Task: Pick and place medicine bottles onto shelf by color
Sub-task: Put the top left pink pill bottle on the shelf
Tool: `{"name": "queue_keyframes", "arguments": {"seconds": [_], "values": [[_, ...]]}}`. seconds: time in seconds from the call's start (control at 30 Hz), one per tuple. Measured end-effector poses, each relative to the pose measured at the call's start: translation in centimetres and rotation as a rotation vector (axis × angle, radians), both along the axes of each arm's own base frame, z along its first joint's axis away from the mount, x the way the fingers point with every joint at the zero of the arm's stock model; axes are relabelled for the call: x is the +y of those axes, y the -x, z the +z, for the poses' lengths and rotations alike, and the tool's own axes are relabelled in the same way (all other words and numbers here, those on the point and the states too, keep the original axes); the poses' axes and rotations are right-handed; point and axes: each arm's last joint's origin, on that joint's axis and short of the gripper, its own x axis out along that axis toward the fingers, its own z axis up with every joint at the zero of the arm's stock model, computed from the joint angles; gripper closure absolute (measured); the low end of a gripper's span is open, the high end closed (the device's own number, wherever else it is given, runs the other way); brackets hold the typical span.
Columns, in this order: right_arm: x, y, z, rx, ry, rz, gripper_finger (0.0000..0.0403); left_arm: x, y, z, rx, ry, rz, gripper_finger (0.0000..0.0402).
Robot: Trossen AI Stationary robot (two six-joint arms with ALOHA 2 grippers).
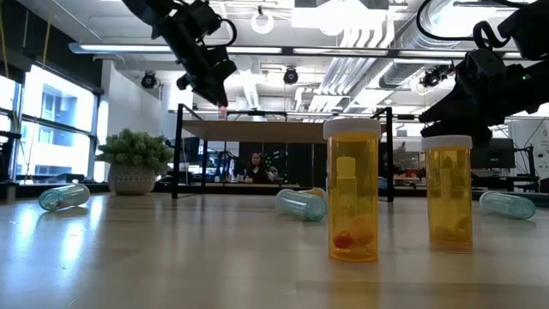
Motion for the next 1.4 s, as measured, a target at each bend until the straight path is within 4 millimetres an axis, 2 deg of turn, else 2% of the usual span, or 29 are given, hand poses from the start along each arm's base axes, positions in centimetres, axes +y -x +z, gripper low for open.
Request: {"name": "queue_keyframes", "arguments": {"seconds": [0.6, 1.0, 1.4], "values": [[0.0, 0.0, 0.0, 0.0, 0.0, 0.0, 0.0215, 0.9, -0.8, -2.4, 0.024, 0.094, 0.032, 0.0298], [0.0, 0.0, 0.0, 0.0, 0.0, 0.0, 0.0215, 1.0, -0.6, -2.4, 0.037, 0.089, 0.044, 0.0297], [0.0, 0.0, 0.0, 0.0, 0.0, 0.0, 0.0215, 1.0, -0.7, -2.5, 0.033, 0.083, 0.044, 0.025]]}}
